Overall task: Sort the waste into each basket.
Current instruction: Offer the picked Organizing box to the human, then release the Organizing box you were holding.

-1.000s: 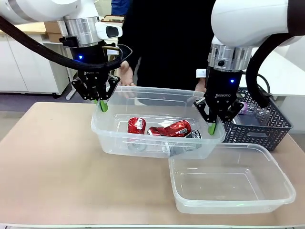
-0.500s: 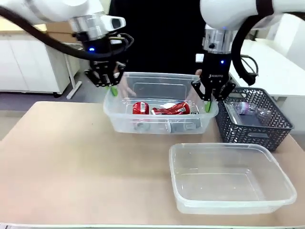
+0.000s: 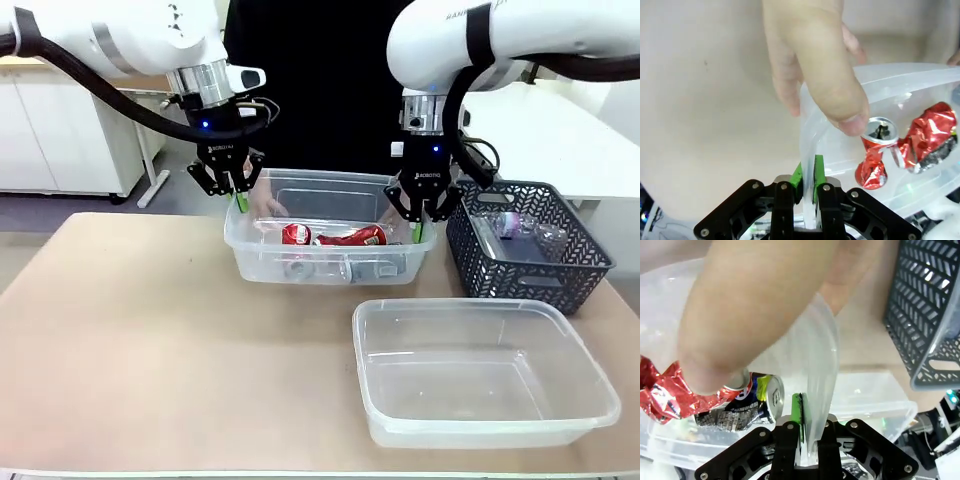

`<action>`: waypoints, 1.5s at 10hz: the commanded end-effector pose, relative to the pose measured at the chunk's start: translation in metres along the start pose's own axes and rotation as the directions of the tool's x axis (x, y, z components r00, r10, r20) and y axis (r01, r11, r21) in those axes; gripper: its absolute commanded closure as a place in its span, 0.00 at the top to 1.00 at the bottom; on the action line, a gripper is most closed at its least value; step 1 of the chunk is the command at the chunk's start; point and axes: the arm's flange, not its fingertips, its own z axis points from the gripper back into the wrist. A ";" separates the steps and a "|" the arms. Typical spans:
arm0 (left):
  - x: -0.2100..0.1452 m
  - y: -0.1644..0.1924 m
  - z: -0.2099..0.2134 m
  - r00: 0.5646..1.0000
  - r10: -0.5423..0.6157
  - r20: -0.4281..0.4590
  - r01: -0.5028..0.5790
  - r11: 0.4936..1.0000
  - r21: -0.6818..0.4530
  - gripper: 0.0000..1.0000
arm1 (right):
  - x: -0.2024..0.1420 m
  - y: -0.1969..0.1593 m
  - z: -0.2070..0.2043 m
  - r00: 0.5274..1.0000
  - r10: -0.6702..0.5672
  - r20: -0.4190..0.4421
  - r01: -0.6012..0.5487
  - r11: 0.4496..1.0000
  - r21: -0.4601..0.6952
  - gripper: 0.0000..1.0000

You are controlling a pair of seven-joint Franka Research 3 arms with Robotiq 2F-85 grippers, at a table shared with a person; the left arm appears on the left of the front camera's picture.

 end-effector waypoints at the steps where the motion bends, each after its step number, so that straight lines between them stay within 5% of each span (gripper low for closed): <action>1: -0.010 -0.012 0.017 0.999 -0.010 0.046 0.011 1.000 -0.024 0.06 | -0.001 -0.001 0.000 1.000 -0.002 0.005 0.002 1.000 -0.028 0.05; 9: -0.005 -0.005 0.009 1.000 -0.012 0.021 0.012 1.000 0.004 0.06 | -0.001 -0.004 0.003 1.000 -0.006 0.002 0.006 1.000 -0.007 0.05; 10: -0.006 -0.006 0.012 0.999 -0.048 0.011 0.049 0.998 -0.035 0.64 | -0.009 -0.022 0.007 0.999 -0.026 0.022 0.025 0.997 0.068 0.65; 11: -0.007 -0.009 0.015 0.998 -0.052 0.020 0.052 0.998 -0.046 0.64 | -0.017 -0.031 0.011 0.994 -0.064 0.084 0.054 0.991 0.119 0.64; 12: -0.008 -0.009 0.017 0.999 -0.048 0.022 0.049 0.998 -0.040 1.00 | -0.022 -0.034 0.015 0.984 -0.091 0.153 0.066 0.985 0.159 1.00; 13: -0.011 -0.006 0.021 0.999 -0.044 0.019 0.045 0.998 -0.041 0.68 | -0.024 -0.035 0.019 0.971 -0.105 0.213 0.062 0.978 0.200 0.66; 14: -0.015 -0.001 0.026 0.999 -0.041 0.015 0.042 0.997 -0.057 1.00 | -0.028 -0.039 0.022 0.951 -0.126 0.283 0.055 0.967 0.247 1.00; 15: -0.021 0.004 0.035 0.999 -0.024 0.037 0.026 0.997 -0.069 1.00 | -0.033 -0.046 0.027 0.916 -0.135 0.378 0.013 0.951 0.308 1.00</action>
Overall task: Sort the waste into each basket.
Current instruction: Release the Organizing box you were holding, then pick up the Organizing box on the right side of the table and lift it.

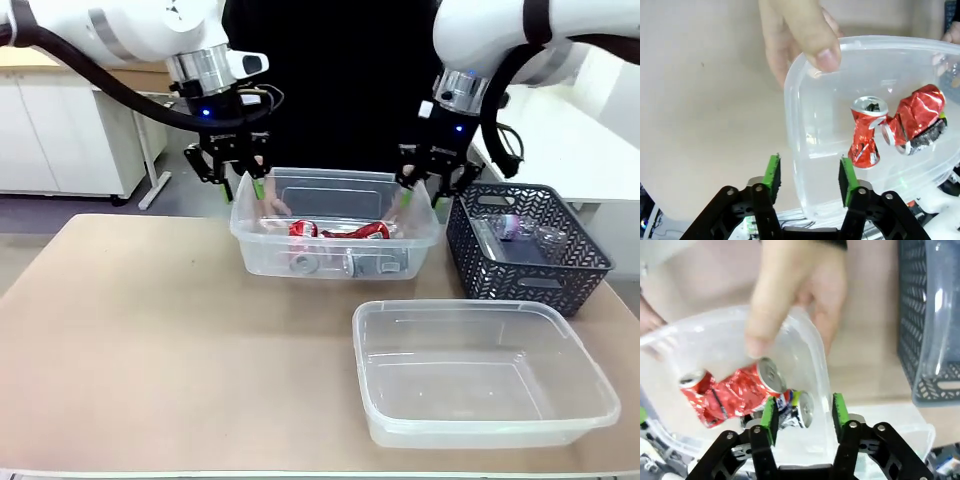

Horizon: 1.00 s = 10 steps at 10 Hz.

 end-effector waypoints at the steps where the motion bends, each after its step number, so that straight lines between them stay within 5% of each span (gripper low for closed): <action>1: -0.018 0.017 0.018 0.999 0.007 0.043 -0.006 0.999 -0.039 1.00 | -0.018 -0.022 -0.002 0.987 0.047 0.151 -0.070 0.986 0.151 1.00; 5: -0.032 0.020 0.024 0.996 -0.028 0.082 0.033 0.998 -0.060 1.00 | -0.030 -0.029 0.015 0.955 0.212 0.207 -0.258 0.938 0.233 1.00; 6: -0.024 0.013 0.037 0.997 0.017 0.078 -0.015 1.000 -0.025 1.00 | -0.019 -0.017 0.020 0.974 0.083 0.209 -0.120 0.978 0.171 1.00; 10: -0.024 0.013 0.037 0.997 0.017 0.078 -0.015 1.000 -0.025 1.00 | -0.019 -0.017 0.020 0.974 0.083 0.209 -0.120 0.978 0.171 1.00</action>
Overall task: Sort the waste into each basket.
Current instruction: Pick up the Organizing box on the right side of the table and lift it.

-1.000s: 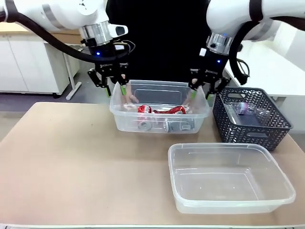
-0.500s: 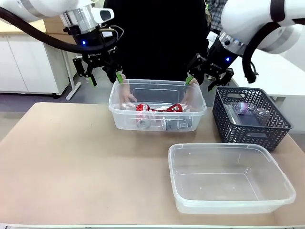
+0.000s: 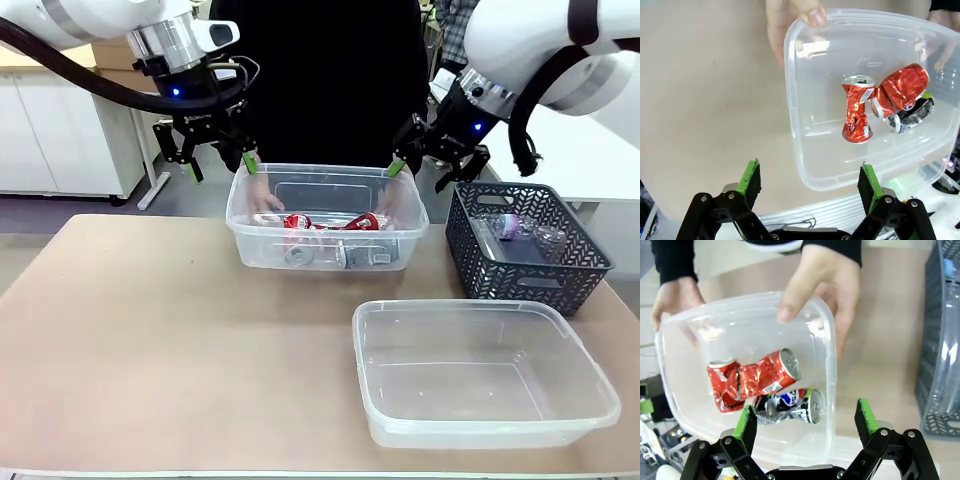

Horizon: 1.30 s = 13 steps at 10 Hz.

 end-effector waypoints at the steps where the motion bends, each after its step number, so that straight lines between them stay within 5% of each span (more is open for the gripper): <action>1: 0.002 -0.001 0.003 1.000 0.012 0.000 -0.012 1.000 0.004 1.00 | 0.003 0.003 0.002 1.000 -0.017 0.009 0.017 1.000 -0.020 1.00; 3: 0.000 0.000 0.001 1.000 0.000 0.001 0.000 1.000 0.000 0.99 | 0.000 0.000 0.000 1.000 -0.001 0.001 0.001 1.000 0.000 0.98; 4: -0.013 -0.039 0.018 0.994 0.111 0.002 -0.111 0.993 -0.049 1.00 | -0.020 -0.025 0.040 0.999 0.027 -0.029 -0.026 0.999 0.029 1.00; 5: -0.037 -0.087 0.018 1.000 0.010 -0.017 -0.011 0.998 -0.057 1.00 | -0.045 -0.053 0.077 0.999 0.037 -0.008 -0.036 0.999 0.036 1.00; 6: -0.064 -0.134 -0.004 0.987 -0.106 -0.120 0.104 0.994 -0.024 1.00 | -0.076 -0.080 0.108 0.998 0.064 0.029 -0.066 0.997 0.042 1.00; 8: -0.114 -0.195 -0.051 0.919 -0.227 -0.321 0.231 0.973 -0.028 1.00 | -0.143 -0.135 0.143 0.994 0.060 0.090 -0.048 0.990 -0.130 1.00; 10: -0.123 -0.189 -0.061 0.839 -0.311 -0.446 0.320 0.946 -0.056 1.00 | -0.182 -0.157 0.141 0.990 0.114 0.079 -0.091 0.964 -0.248 1.00; 11: -0.148 -0.215 -0.059 0.913 -0.256 -0.316 0.252 0.966 -0.055 1.00 | -0.144 -0.135 0.145 0.997 0.049 0.061 -0.042 0.994 -0.104 1.00; 13: -0.148 -0.215 -0.059 0.913 -0.256 -0.316 0.252 0.966 -0.055 1.00 | -0.144 -0.135 0.145 0.997 0.049 0.061 -0.042 0.994 -0.104 1.00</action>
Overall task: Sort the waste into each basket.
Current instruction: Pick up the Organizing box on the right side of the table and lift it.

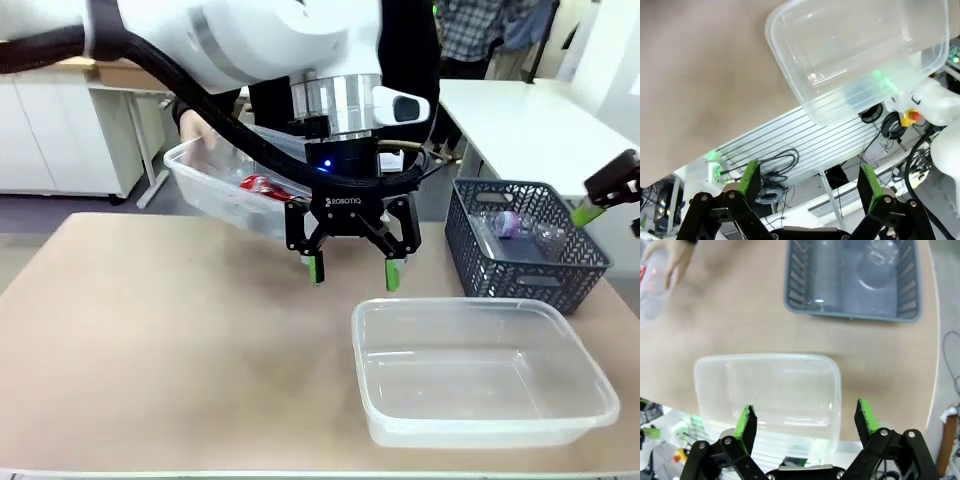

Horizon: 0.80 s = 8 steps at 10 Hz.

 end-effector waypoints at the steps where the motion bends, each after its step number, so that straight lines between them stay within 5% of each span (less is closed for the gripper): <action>1: 0.000 0.000 -0.010 1.000 -0.006 -0.031 0.006 1.000 0.006 1.00 | -0.010 -0.005 0.001 1.000 0.000 0.010 0.000 1.000 -0.022 1.00; 2: -0.007 0.001 -0.036 0.998 0.031 0.050 -0.032 0.999 0.020 1.00 | -0.038 0.009 -0.033 0.972 0.197 -0.130 -0.222 0.950 -0.218 1.00; 4: -0.029 0.012 -0.100 0.877 0.245 0.413 -0.275 0.961 0.014 1.00 | -0.089 -0.009 -0.082 0.869 0.210 -0.449 -0.367 0.881 -0.298 1.00; 6: -0.042 0.007 -0.131 0.777 0.219 0.591 -0.324 0.943 0.077 1.00 | -0.117 -0.010 -0.094 0.856 0.196 -0.478 -0.326 0.922 -0.207 1.00; 7: -0.048 0.010 -0.127 0.862 0.183 0.472 -0.256 0.962 0.094 1.00 | -0.103 -0.018 -0.094 0.921 0.149 -0.360 -0.229 0.954 -0.192 1.00; 8: -0.033 0.014 -0.102 0.859 0.215 0.465 -0.231 0.973 -0.023 1.00 | -0.056 0.015 -0.055 0.867 0.142 -0.477 -0.294 0.920 -0.260 1.00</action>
